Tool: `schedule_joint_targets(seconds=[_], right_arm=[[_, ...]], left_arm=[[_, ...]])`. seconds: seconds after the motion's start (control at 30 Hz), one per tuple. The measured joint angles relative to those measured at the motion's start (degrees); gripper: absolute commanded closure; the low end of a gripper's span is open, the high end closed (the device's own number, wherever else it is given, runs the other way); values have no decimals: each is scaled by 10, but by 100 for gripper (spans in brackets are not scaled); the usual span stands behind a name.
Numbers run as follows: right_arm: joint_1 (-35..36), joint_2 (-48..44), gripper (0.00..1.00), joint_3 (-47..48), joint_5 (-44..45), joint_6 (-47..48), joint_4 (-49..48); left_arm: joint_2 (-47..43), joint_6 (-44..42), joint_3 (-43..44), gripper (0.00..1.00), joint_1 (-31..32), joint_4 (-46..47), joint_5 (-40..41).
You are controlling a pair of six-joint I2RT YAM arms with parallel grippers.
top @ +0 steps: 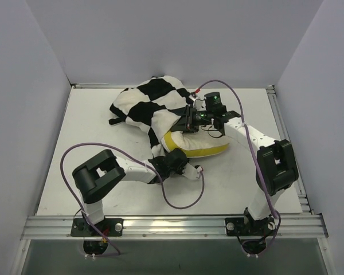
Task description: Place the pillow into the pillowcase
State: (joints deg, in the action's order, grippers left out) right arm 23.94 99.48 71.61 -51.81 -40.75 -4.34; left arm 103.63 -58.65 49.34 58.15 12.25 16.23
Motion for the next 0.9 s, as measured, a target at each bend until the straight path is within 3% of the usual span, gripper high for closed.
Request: schedule_joint_targets(seconds=[0.1, 0.27, 0.47, 0.7, 0.73, 0.77, 0.8, 0.87, 0.9], right_arm=[[-2, 1, 100, 2, 11, 5, 5], [-2, 14, 100, 28, 12, 13, 24], [5, 52, 100, 92, 0, 29, 48], [48, 71, 100, 75, -10, 81, 75], [61, 73, 100, 60, -5, 94, 76], [72, 79, 100, 45, 1, 107, 78], [86, 86, 100, 30, 6, 118, 79], [108, 106, 99, 4, 14, 138, 82], [113, 116, 92, -13, 17, 145, 85]], left_arm=[[24, -3, 23, 99, -18, -36, -15], [-12, 8, 45, 100, 5, -157, -96], [-142, 66, 79, 100, 120, -343, -283], [-240, 138, 116, 100, 143, -383, -367], [-237, 147, 115, 98, 143, -391, -371], [-234, 154, 114, 88, 143, -396, -373], [-232, 163, 112, 67, 143, -399, -375], [-233, 184, 108, 51, 142, -405, -394], [-239, 203, 106, 43, 140, -404, -410]])
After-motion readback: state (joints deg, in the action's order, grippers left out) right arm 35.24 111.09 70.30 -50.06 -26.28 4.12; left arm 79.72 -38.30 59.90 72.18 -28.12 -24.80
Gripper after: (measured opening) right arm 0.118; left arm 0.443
